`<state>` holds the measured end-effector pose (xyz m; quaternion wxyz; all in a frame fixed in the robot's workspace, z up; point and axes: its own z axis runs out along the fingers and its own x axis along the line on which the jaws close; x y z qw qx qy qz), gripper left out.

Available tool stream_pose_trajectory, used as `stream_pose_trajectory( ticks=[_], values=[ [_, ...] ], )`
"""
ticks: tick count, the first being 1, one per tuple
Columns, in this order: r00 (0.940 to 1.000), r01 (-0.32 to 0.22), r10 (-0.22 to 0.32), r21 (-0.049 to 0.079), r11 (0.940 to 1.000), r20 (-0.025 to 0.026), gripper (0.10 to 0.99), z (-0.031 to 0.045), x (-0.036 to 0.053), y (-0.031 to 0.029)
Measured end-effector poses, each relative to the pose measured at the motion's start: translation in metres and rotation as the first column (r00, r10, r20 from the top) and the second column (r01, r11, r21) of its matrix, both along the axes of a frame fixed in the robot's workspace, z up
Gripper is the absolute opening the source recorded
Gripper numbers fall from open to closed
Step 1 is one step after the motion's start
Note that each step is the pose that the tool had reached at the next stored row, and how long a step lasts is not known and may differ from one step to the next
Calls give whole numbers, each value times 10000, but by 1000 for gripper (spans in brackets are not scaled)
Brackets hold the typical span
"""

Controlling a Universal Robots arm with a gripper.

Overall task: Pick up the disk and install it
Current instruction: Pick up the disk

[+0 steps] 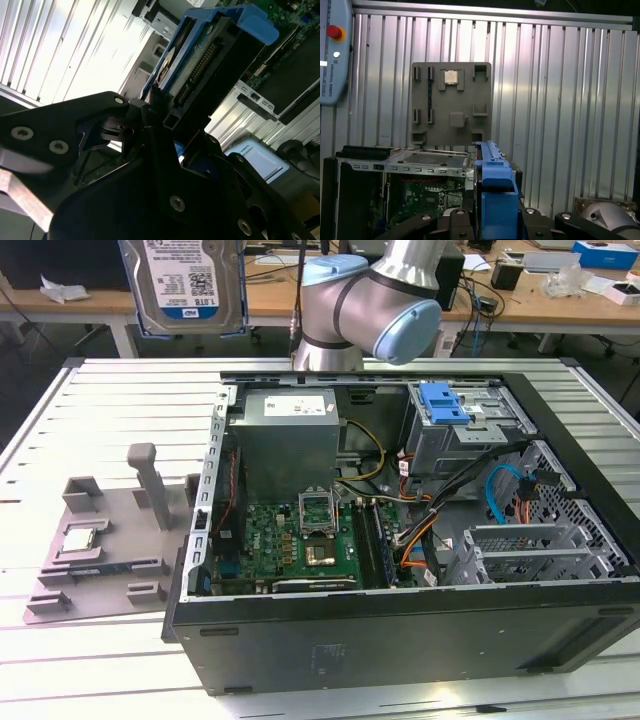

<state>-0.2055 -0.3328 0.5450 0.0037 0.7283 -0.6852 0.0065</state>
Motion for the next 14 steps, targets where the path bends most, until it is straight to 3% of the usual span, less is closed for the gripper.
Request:
stream_pose_trajectory(
  ticks=[7, 14],
  values=[
    [10000, 0, 0, 1, 10000, 0, 369, 0, 189, 0],
    [10000, -1, 1, 0, 10000, 0, 369, 0, 432, 0]
  ],
)
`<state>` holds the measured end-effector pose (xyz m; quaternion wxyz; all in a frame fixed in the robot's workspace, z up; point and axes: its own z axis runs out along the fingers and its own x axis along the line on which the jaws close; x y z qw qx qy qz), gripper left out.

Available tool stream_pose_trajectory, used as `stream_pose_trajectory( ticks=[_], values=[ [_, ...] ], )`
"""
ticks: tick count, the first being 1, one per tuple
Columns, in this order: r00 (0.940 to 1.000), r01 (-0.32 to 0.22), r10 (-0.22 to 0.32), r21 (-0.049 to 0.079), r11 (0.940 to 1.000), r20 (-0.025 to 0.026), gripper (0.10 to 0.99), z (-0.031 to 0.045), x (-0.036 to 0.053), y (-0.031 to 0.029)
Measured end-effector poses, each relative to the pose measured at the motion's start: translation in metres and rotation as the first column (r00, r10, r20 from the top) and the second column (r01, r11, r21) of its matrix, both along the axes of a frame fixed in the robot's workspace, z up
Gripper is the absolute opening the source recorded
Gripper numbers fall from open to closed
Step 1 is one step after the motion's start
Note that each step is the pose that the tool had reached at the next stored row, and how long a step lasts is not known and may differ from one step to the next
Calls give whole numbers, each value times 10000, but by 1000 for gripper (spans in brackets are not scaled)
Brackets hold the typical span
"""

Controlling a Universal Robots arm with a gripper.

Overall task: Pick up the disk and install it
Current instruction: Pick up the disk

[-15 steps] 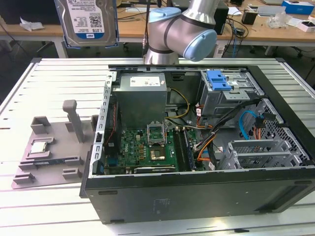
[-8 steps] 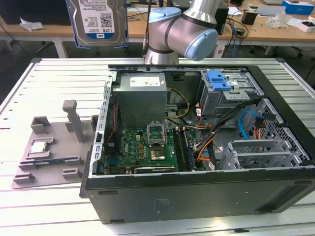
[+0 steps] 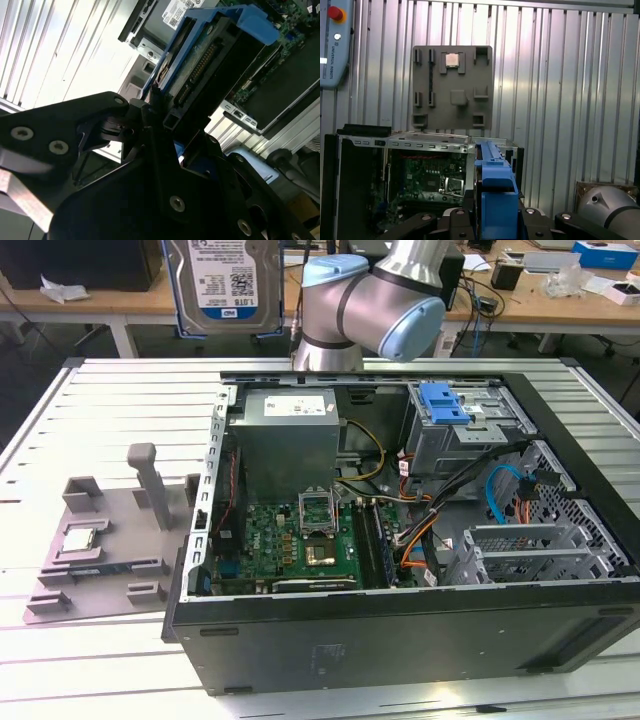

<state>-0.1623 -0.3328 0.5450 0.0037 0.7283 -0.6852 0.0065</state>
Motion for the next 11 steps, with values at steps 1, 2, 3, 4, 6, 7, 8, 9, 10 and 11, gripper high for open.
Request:
stream_pose_trajectory(
  ticks=[1, 2, 3, 4, 6, 7, 8, 9, 10, 11],
  values=[
    [10000, 1, -1, 0, 10000, 0, 369, 0, 32, 0],
    [10000, 2, -2, 1, 10000, 0, 369, 0, 55, 0],
    [10000, 1, -1, 1, 10000, 0, 369, 0, 76, 0],
    [10000, 0, 0, 1, 10000, 0, 369, 0, 95, 0],
    [10000, 0, 0, 1, 10000, 1, 369, -1, 146, 0],
    [10000, 1, -1, 1, 10000, 1, 369, -1, 169, 0],
    [10000, 2, -2, 0, 10000, 0, 369, 0, 202, 0],
    [10000, 1, -1, 0, 10000, 0, 369, 0, 224, 0],
    [10000, 0, 0, 1, 10000, 0, 369, 0, 251, 0],
    [10000, 0, 0, 1, 10000, 0, 369, 0, 289, 0]
  ],
)
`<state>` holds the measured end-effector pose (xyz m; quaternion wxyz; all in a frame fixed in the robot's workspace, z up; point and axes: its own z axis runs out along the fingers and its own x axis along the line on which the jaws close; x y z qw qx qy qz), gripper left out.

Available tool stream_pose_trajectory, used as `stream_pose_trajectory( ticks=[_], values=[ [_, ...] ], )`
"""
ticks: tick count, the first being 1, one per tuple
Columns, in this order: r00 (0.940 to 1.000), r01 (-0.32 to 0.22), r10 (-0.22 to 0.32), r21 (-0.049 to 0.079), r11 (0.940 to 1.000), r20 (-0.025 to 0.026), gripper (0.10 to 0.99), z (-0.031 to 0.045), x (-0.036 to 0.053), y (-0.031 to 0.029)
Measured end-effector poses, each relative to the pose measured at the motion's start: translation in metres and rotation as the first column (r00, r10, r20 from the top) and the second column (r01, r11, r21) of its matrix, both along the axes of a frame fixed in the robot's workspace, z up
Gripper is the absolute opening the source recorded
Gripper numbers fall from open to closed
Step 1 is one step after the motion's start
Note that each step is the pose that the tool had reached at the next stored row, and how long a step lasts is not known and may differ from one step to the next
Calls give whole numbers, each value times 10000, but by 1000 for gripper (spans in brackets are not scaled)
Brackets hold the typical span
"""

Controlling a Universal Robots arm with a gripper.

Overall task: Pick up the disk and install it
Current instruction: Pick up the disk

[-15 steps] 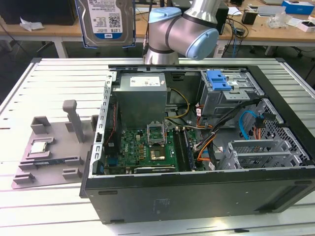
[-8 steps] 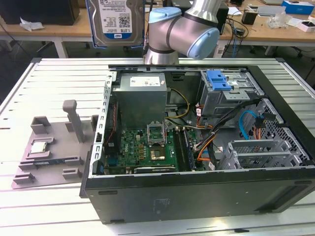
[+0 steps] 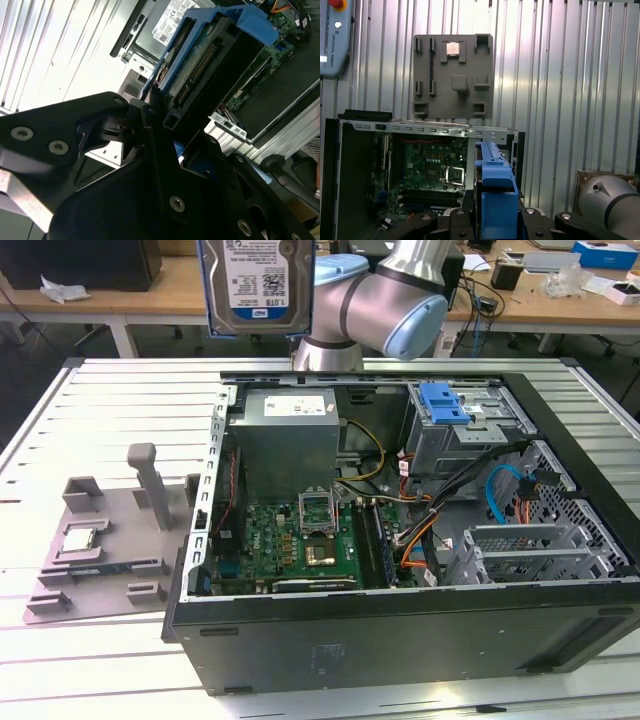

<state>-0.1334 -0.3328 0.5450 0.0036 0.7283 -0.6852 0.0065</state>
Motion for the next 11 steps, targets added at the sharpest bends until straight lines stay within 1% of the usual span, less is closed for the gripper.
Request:
stream_pose_trajectory(
  ticks=[5, 8, 11],
  values=[
    [10000, 0, 0, 0, 10000, 0, 369, 0, 62, 0],
    [10000, -1, 1, 1, 10000, 1, 369, -1, 66, -4],
    [10000, 1, -1, 0, 10000, 0, 369, 0, 65, -48]
  ],
)
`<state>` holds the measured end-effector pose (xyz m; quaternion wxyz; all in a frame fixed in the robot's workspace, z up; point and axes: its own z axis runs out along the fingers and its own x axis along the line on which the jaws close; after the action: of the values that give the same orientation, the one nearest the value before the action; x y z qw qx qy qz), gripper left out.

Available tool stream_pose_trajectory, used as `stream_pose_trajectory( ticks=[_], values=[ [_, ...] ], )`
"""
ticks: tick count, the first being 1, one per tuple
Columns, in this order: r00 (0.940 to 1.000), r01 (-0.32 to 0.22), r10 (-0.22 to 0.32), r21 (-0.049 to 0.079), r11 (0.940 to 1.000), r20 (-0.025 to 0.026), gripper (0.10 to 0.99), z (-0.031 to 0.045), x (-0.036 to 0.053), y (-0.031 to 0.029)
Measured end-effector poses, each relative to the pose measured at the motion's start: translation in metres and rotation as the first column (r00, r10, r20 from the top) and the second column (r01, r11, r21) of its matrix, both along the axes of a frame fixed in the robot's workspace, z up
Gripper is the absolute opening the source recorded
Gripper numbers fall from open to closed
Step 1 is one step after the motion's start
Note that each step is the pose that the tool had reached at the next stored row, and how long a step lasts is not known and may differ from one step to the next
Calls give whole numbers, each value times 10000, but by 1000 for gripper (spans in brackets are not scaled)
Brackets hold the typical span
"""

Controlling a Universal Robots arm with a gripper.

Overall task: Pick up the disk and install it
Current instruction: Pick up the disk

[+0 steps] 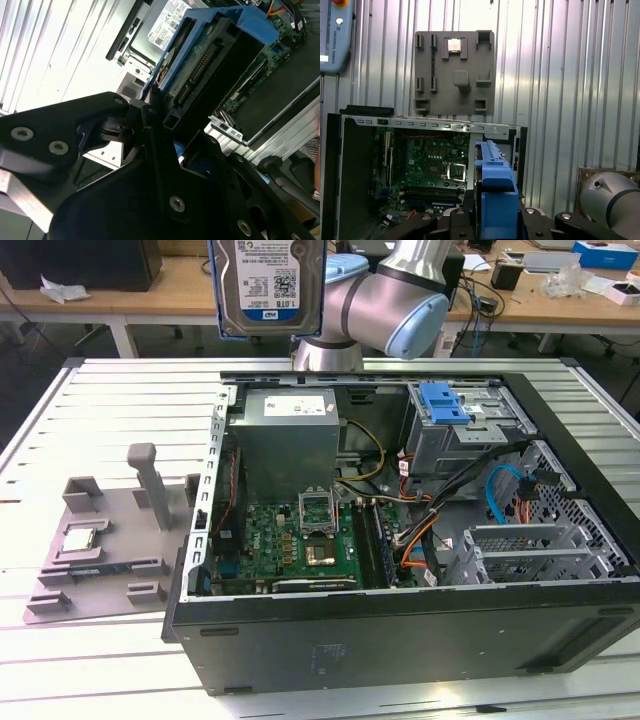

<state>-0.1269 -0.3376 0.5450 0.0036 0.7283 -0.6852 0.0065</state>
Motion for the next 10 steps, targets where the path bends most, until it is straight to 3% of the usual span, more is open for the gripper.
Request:
stream_pose_trajectory(
  ticks=[4, 10],
  values=[
    [10000, 0, 0, 0, 10000, -1, 369, 0, 0, -95],
    [10000, 0, 0, 0, 10000, 0, 369, 0, 0, -165]
  ],
)
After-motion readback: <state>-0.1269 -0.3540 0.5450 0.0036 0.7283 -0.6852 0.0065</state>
